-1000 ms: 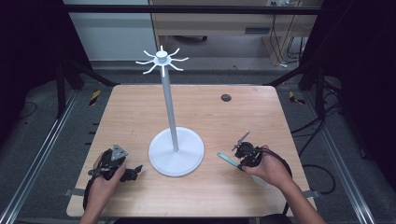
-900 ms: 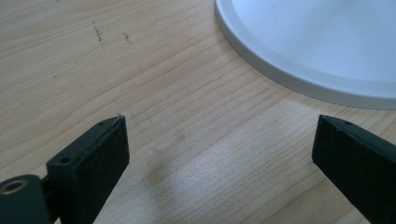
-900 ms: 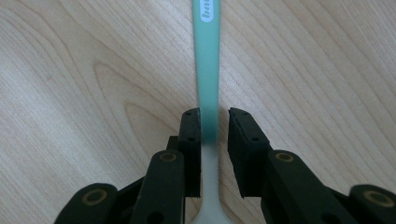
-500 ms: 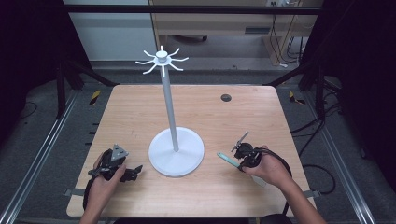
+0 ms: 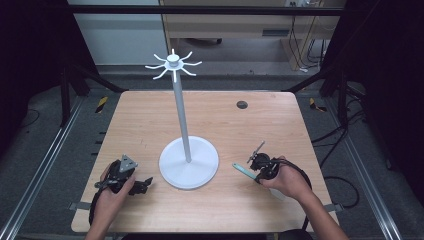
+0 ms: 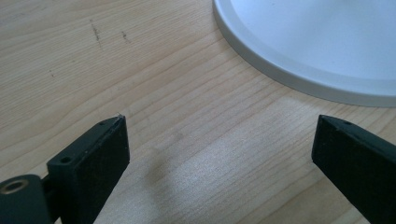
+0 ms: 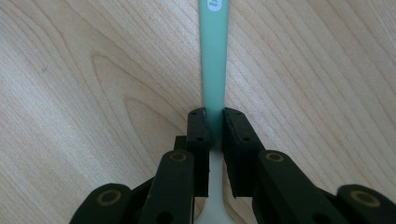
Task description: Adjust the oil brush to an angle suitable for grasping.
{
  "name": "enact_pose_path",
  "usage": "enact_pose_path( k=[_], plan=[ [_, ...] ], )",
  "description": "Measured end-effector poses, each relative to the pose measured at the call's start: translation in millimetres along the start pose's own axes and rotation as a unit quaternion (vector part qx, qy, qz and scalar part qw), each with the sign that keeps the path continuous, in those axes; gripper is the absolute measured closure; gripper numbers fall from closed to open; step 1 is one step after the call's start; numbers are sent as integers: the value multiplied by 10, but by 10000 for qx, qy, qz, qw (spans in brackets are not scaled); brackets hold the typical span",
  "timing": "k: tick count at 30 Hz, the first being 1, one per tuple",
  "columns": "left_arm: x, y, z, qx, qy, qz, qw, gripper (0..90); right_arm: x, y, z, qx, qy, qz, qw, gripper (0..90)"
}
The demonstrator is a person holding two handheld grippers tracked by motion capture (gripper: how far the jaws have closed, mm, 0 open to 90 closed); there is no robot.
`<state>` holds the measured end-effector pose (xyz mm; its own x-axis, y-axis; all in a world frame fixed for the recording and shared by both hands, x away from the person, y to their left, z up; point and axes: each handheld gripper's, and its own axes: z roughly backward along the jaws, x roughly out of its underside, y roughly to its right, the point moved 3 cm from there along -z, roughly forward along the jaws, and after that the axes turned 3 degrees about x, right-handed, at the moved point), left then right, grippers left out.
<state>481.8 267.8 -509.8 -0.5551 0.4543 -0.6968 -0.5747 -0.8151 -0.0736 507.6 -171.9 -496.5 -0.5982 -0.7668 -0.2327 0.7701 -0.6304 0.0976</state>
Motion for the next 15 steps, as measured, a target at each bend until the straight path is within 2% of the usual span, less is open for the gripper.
enact_pose_path(
  k=[7,12,15],
  plan=[
    [3,-8,5,-5,8,22,10000,38,6,10,19,-33,58,-42,10000,823],
    [2,-4,0,-3,11,21,10000,38,24,65,153,-3,429,-302,9986,824],
    [2,-1,3,-7,3,4,10000,38,38,116,239,50,639,-378,9972,824]
  ],
)
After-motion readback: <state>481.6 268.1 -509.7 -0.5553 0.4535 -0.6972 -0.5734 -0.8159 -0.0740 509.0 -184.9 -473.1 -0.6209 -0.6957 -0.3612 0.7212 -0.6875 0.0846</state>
